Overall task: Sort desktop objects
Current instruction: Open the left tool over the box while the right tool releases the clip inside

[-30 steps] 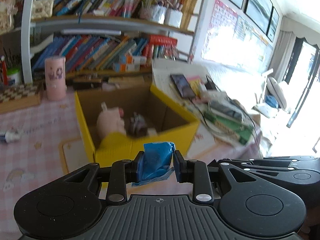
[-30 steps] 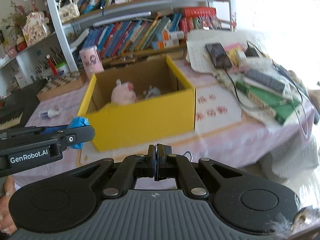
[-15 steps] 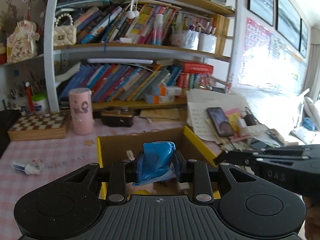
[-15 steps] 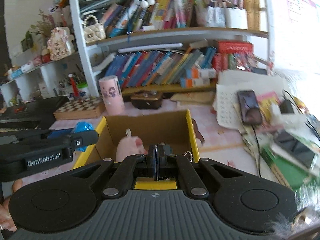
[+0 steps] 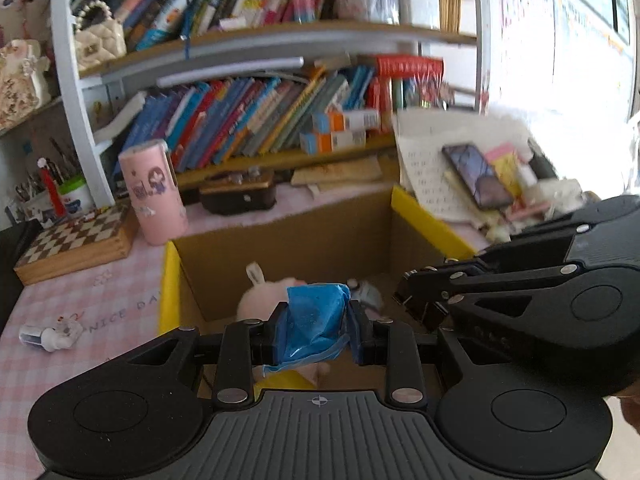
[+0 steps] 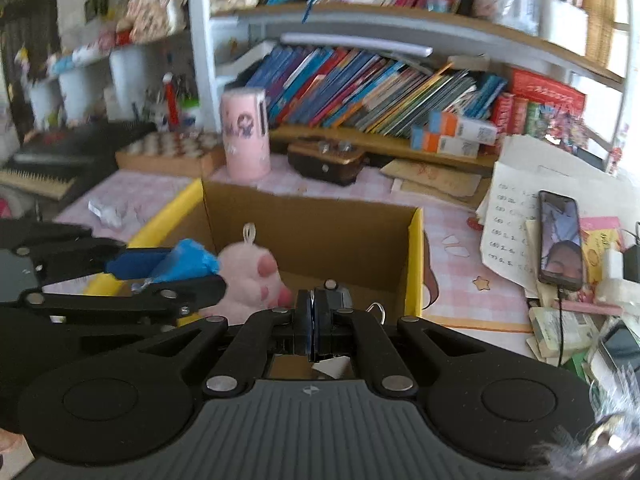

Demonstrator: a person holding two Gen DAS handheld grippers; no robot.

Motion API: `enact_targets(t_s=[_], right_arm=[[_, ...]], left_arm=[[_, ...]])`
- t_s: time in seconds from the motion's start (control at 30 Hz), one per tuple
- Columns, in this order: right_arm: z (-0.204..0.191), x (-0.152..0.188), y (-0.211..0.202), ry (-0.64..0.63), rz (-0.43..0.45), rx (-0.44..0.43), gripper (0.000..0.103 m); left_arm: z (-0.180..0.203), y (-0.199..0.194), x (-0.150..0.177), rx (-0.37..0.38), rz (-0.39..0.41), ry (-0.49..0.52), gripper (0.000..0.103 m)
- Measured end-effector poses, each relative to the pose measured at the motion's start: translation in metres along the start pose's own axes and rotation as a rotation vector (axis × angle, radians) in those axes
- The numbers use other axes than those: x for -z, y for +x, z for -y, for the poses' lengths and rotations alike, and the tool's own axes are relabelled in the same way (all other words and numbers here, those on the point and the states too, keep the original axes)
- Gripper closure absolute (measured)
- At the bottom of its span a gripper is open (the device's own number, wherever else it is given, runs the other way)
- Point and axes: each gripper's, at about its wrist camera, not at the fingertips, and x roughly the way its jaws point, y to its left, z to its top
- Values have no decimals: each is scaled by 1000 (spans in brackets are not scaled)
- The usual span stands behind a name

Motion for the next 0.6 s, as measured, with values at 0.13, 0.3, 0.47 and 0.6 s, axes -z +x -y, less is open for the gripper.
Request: enact_targets(t_s=[0.13, 0.3, 0.47, 0.6], right_arm=[[2, 6, 14, -41, -47, -16, 101], [5, 13, 33, -39, -119, -47, 101], [7, 13, 42, -26, -162, -70, 101], [7, 12, 45, -19, -170, -79, 101]], left_arm=[[2, 14, 8, -7, -52, 10, 75], [5, 23, 15, -14, -73, 53, 74], [3, 25, 14, -11, -75, 72, 74], [1, 25, 15, -5, -62, 78, 74]])
